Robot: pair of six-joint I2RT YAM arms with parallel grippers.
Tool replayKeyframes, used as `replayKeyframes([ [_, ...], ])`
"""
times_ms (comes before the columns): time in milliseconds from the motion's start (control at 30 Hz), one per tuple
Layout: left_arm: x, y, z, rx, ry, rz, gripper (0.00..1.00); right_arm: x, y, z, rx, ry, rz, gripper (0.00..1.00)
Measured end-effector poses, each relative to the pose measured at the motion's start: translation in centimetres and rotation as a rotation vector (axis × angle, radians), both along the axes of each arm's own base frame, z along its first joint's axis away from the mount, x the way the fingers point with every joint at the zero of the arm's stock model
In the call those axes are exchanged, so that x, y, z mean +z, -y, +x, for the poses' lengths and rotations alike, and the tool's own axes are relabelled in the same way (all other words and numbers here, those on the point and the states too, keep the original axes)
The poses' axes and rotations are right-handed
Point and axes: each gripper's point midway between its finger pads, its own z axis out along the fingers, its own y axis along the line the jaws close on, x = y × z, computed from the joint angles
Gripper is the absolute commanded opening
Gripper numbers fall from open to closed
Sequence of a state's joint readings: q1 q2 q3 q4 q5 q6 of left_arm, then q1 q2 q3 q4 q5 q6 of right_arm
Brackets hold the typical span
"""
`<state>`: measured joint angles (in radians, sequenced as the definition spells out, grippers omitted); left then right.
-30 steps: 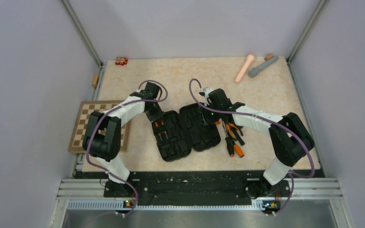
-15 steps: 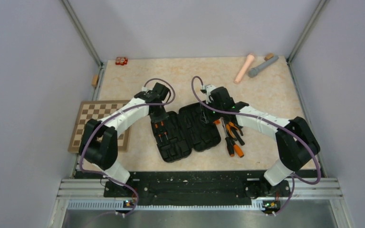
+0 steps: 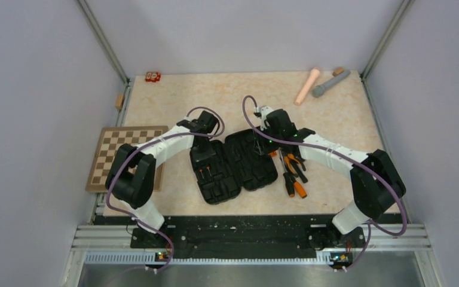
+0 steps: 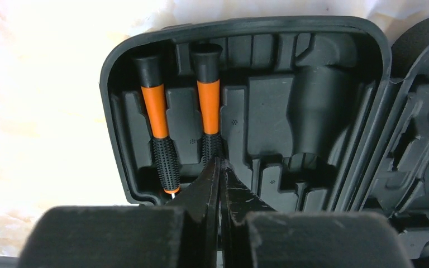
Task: Pack the tool kit
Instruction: Place the screwdriver in the toolbox, then adjust the toolbox at the center of the board.
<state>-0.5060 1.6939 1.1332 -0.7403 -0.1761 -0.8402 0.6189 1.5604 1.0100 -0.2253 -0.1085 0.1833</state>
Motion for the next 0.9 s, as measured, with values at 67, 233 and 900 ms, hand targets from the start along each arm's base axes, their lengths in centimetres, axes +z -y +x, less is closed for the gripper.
replayKeyframes([
  [67,-0.1,0.1,0.0,0.001,0.003,-0.008,0.03,-0.1,0.1,-0.1,-0.002,-0.004,-0.005,0.34],
  [233,-0.4,0.2,-0.1,0.009,0.021,-0.026,0.02,-0.1,0.2,-0.1,-0.003,-0.004,-0.006,0.34],
  [900,12.6,-2.3,2.1,0.046,0.414,-0.041,0.68,3.4,4.1,-0.1,-0.11,0.046,-0.043,0.42],
])
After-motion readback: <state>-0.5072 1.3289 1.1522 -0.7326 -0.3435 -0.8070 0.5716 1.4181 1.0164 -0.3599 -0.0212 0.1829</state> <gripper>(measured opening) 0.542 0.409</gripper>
